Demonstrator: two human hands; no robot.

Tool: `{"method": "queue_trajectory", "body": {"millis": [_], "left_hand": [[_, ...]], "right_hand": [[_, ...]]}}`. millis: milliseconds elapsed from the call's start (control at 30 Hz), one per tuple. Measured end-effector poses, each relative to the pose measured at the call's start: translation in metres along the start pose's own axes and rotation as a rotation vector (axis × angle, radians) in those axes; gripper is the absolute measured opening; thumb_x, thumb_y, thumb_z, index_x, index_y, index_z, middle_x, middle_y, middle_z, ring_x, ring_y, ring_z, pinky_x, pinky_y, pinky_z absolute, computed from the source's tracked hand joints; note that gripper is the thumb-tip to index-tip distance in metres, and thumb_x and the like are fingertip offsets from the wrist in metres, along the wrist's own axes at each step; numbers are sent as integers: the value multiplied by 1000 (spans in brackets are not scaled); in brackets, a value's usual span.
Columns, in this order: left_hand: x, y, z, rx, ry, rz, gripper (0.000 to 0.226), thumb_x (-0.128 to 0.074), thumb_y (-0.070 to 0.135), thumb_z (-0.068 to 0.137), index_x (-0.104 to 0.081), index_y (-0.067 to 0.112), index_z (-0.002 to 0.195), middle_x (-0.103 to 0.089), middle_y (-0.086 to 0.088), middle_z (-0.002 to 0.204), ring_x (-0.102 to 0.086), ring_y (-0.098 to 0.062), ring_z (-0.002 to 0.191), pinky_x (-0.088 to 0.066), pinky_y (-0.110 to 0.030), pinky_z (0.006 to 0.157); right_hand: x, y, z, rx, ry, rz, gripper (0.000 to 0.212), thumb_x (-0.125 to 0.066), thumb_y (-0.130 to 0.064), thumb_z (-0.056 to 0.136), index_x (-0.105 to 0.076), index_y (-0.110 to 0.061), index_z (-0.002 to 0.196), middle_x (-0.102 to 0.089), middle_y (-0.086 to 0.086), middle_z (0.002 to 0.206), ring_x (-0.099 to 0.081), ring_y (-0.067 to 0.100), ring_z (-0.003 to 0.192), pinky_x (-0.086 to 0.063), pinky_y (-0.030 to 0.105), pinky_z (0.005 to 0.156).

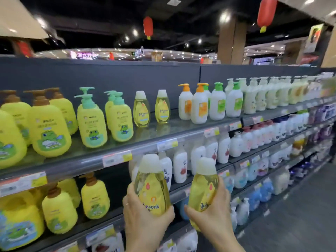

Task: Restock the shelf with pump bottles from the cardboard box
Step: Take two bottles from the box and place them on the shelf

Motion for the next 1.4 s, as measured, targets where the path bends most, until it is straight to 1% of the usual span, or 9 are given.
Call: {"method": "queue_trajectory", "body": {"millis": [133,333,600,700,800,967,1067,1233,1400], "left_hand": [[-56,41,1,-39,34,-52,124,-87,33,46,-13,21,145,-30,-4,141,-30,-21,134,-29,-33,109],[-83,68,28,-70,139,-19,118,-86,34,50,-14,21,142,-33,-1,134,-35,-20,127,-34,-34,105],[-87,83,102,-125,312,-6,115,-87,35,51,-19,18,142,-38,-4,135,-35,-23,128,-35,-37,104],[-88,96,134,-157,350,-41,116,-87,30,52,-18,13,143,-38,-6,136,-34,-23,129,-31,-32,103],[-89,104,165,-196,377,-44,113,-86,26,53,-19,12,143,-35,3,119,-36,-22,125,-29,-25,95],[-92,109,204,-209,392,-15,112,-86,28,53,-19,15,142,-27,11,111,-37,-20,123,-30,-24,96],[-93,108,217,-198,410,6,112,-85,29,53,-18,16,142,-27,10,112,-37,-20,123,-30,-25,99],[-95,106,235,-160,433,26,115,-85,28,55,-15,16,145,-36,-3,133,-36,-21,127,-30,-29,103],[-96,106,246,-158,487,53,117,-86,28,54,-14,15,145,-33,-6,139,-34,-22,128,-29,-30,105]], "right_hand": [[52,8,61,62,-3,-27,124,-85,-23,55,-5,-18,150,-25,5,144,-17,21,139,-21,37,115],[73,-2,130,143,-52,-31,122,-86,-26,57,-7,-18,149,-25,6,142,-21,23,137,-25,39,112],[14,-44,190,269,-231,79,117,-83,-23,60,-5,-23,148,-27,1,136,-24,14,131,-27,29,107],[-4,-64,227,319,-173,100,115,-84,-21,60,-9,-20,148,-29,4,137,-25,15,130,-27,30,108],[-18,-84,269,367,-112,84,117,-84,-21,60,-8,-15,148,-27,8,141,-20,15,131,-23,29,109],[-48,-94,319,403,-91,15,115,-83,-21,61,-8,-10,147,-28,12,139,-20,19,130,-20,25,104],[-71,-90,336,380,-130,12,119,-83,-25,60,-3,-13,148,-26,12,138,-19,25,132,-24,36,109],[-99,-87,351,370,-210,15,118,-81,-23,65,1,-11,149,-18,12,142,-13,20,133,-16,31,111],[-109,-76,361,333,-213,-9,120,-81,-31,64,2,-14,148,-22,11,138,-21,30,134,-25,38,111]]}}
Point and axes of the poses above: each hand's wrist, its own z-axis towards the middle knuckle, its own x-axis out of the back of the hand, y = z × x, the point moved 3 cm from there along z, towards the middle knuckle
